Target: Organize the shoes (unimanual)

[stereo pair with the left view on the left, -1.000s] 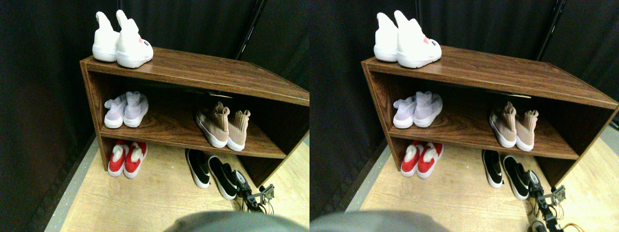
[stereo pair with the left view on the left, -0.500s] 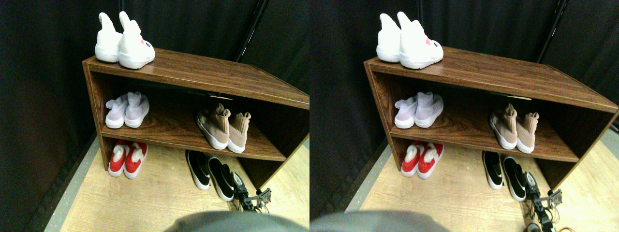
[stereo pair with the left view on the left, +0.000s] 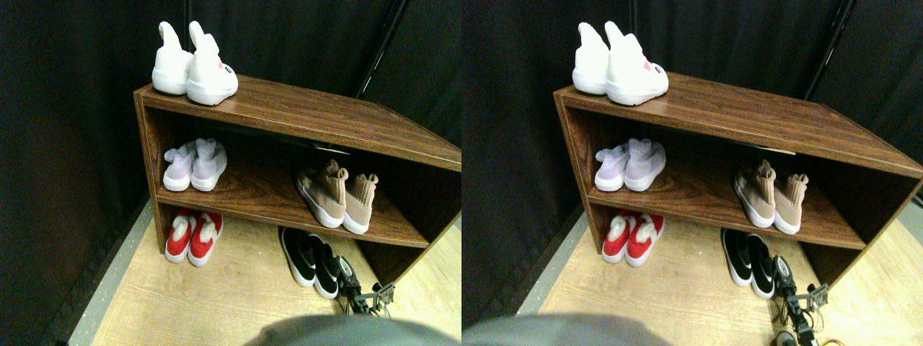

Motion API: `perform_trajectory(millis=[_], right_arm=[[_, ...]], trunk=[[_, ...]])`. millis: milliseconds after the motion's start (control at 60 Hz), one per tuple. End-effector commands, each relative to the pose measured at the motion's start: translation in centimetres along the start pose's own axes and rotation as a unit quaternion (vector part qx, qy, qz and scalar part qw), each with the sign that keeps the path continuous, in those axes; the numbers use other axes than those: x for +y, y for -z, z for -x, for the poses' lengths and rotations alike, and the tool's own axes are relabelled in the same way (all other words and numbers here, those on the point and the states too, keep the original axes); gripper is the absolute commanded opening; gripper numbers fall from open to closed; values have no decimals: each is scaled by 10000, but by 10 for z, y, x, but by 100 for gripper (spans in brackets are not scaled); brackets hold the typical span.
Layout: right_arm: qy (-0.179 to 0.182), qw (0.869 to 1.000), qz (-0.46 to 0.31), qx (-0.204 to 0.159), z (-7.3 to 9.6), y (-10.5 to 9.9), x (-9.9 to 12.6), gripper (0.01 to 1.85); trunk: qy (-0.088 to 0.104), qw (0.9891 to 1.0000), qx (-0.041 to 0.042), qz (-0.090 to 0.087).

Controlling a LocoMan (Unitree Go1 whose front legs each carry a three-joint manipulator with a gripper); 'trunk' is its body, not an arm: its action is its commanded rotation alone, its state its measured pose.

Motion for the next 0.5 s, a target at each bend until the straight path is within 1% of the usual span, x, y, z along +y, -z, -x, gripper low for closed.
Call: perform_trajectory(millis=[17,100,283,317,367,500], right_arm=[[-207,9997,-137,14,-4,3,4,6],[-240,9993,-273,5,-5,4,4,6],[-291,9994,-183,12,-7,6,5,6],[-265,9993,-264,-51,-7,6,6,6],[-283,9992,-294,-35,-8,5,6,6],[-244,9996,-104,-130,-7,0,7,6]], trunk=[[-92,9999,107,34],[-92,9999,106,30],[-96,9999,109,32],[-96,9999,109,32],[-86,9999,109,30],[-63,9999,112,32]])
